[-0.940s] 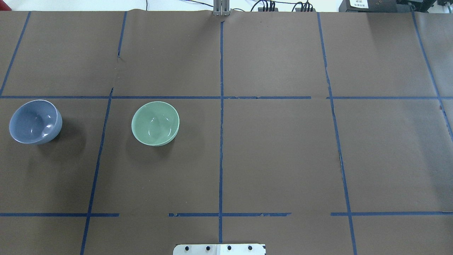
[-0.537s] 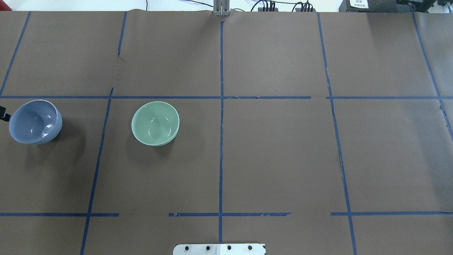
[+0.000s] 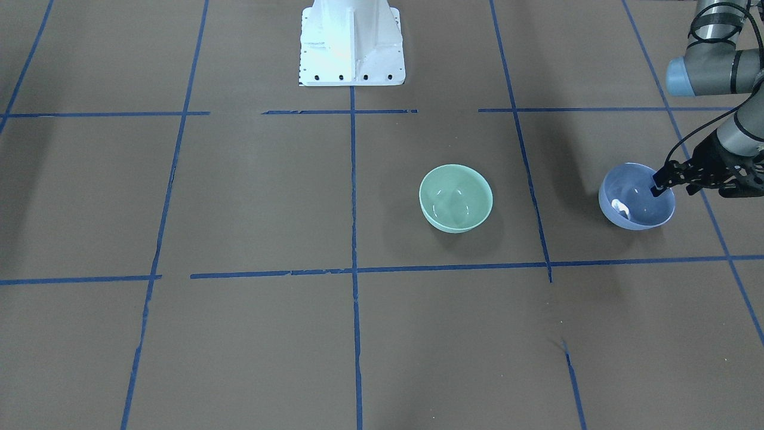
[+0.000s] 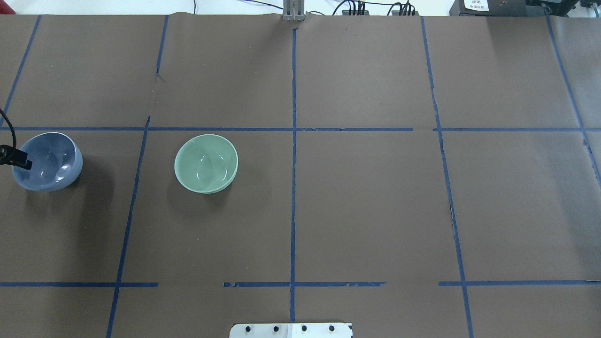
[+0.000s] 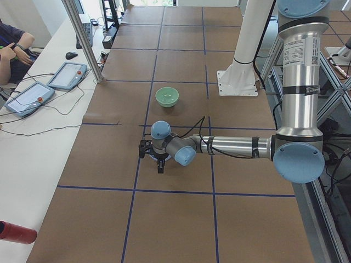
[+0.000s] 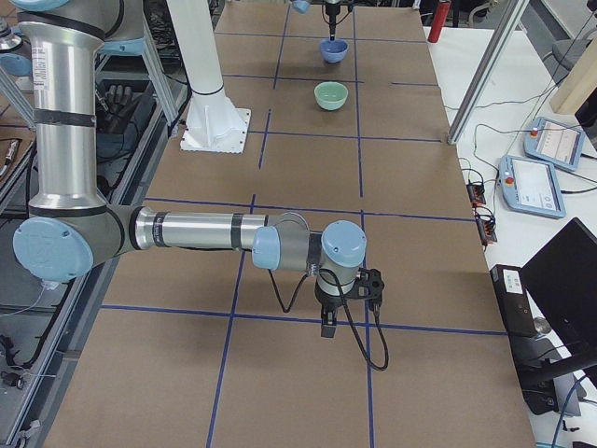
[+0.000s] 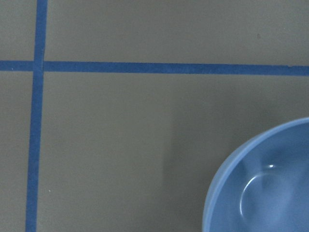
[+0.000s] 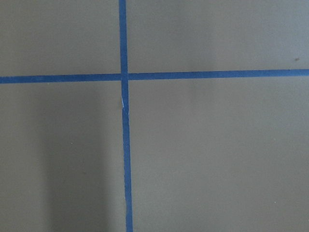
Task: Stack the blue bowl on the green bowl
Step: 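Lower the left gripper onto the rim of the blue bowl and close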
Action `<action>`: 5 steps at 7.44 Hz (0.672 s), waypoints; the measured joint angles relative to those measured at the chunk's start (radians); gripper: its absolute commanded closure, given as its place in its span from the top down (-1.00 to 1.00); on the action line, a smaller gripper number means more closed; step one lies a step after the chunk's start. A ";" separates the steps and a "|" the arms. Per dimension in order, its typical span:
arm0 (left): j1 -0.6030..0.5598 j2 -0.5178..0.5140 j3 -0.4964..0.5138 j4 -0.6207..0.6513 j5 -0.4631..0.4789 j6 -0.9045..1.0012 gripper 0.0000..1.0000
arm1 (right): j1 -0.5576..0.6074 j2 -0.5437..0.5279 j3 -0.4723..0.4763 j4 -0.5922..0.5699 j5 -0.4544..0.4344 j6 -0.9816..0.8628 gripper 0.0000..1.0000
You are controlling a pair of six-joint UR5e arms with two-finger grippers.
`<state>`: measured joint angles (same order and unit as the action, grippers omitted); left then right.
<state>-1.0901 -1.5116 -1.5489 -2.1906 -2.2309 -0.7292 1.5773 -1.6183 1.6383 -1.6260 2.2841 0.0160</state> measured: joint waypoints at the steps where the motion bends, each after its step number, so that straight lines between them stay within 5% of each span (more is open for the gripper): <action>1: 0.003 -0.004 -0.003 0.000 -0.013 -0.010 -0.11 | 0.000 0.000 0.000 0.000 0.000 0.000 1.00; 5: 0.003 -0.005 -0.044 0.006 -0.049 -0.018 -0.12 | 0.000 0.000 0.000 0.000 0.000 0.000 1.00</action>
<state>-1.0875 -1.5169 -1.5932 -2.1847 -2.2800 -0.7472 1.5774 -1.6184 1.6383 -1.6260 2.2841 0.0160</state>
